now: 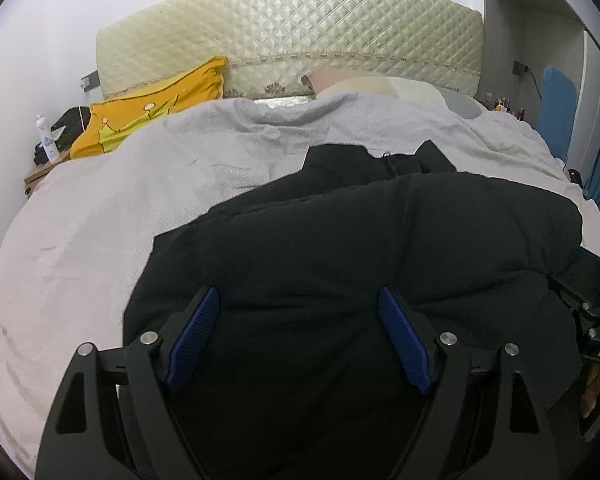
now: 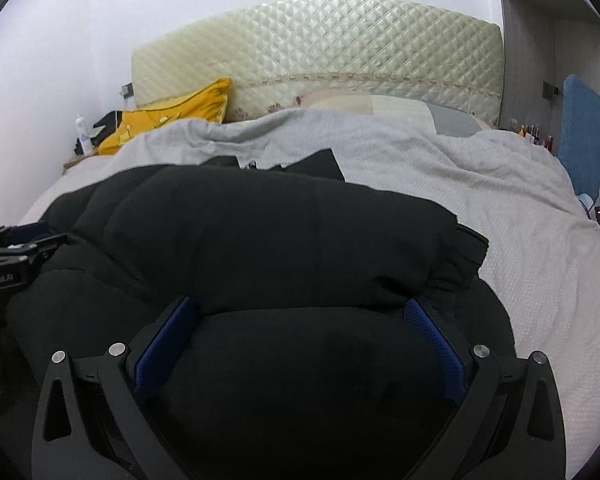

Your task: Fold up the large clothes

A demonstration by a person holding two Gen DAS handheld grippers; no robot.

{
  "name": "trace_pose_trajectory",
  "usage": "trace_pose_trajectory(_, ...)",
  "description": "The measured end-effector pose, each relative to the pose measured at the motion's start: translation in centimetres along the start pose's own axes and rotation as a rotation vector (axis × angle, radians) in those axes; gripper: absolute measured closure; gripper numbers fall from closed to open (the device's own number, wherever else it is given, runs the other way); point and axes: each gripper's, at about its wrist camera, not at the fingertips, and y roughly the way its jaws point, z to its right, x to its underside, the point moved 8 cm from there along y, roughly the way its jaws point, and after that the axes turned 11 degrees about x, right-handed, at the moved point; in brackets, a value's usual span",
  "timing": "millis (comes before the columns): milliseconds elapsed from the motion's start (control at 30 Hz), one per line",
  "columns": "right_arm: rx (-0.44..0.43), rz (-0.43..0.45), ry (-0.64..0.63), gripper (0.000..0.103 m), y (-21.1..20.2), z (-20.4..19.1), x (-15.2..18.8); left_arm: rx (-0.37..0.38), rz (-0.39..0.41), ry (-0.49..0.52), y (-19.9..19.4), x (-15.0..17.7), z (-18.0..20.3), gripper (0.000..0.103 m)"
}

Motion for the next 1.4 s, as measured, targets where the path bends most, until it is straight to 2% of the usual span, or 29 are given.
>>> trace_pose_trajectory(200, 0.020, -0.051, -0.026, 0.000, 0.6, -0.3, 0.3, 0.010, -0.016, -0.021, 0.3, 0.3, -0.2, 0.020)
trace_pose_trajectory(300, 0.010, -0.081, -0.006, 0.000, -0.5, -0.2, -0.3, 0.010, -0.014, -0.025, -1.2, -0.2, 0.2, 0.020)
trace_pose_trajectory(367, -0.009, -0.068, 0.026, 0.000, -2.4, 0.1, -1.4, 0.004, -0.001, -0.011, -3.0, -0.9, 0.7, 0.020)
trace_pose_trajectory(500, -0.015, 0.020, 0.026, 0.000, -8.2, -0.1, -5.0, 0.029, 0.050, -0.015, -7.8, -3.1, 1.8, 0.020)
trace_pose_trajectory(700, -0.035, 0.164, 0.023, 0.000, -19.8, -0.9, -10.3, 0.041, 0.157, -0.010, -18.5, -6.6, 4.0, 0.020)
trace_pose_trajectory(867, -0.055, 0.256, 0.041, 0.000, -28.9, -1.0, -12.1, 0.063, 0.227, -0.032, -27.9, -7.4, 5.1, 0.020)
trace_pose_trajectory(967, -0.075, 0.287, 0.060, 0.000, -33.4, -0.8, -12.4, 0.093, 0.263, -0.051, -33.0, -6.6, 5.4, 0.020)
trace_pose_trajectory(1100, -0.068, 0.291, 0.064, 0.000, -37.5, -0.9, -11.0, 0.119, 0.255, -0.092, -36.0, -4.2, 4.9, 0.020)
trace_pose_trajectory(1300, -0.061, 0.254, 0.075, 0.000, -39.7, -0.4, -7.0, 0.137, 0.162, -0.143, -37.1, 1.2, 3.5, 0.020)
trace_pose_trajectory(1400, -0.061, 0.218, 0.087, 0.000, -39.5, 0.5, -4.4, 0.137, 0.115, -0.157, -36.9, 3.9, 2.9, 0.020)
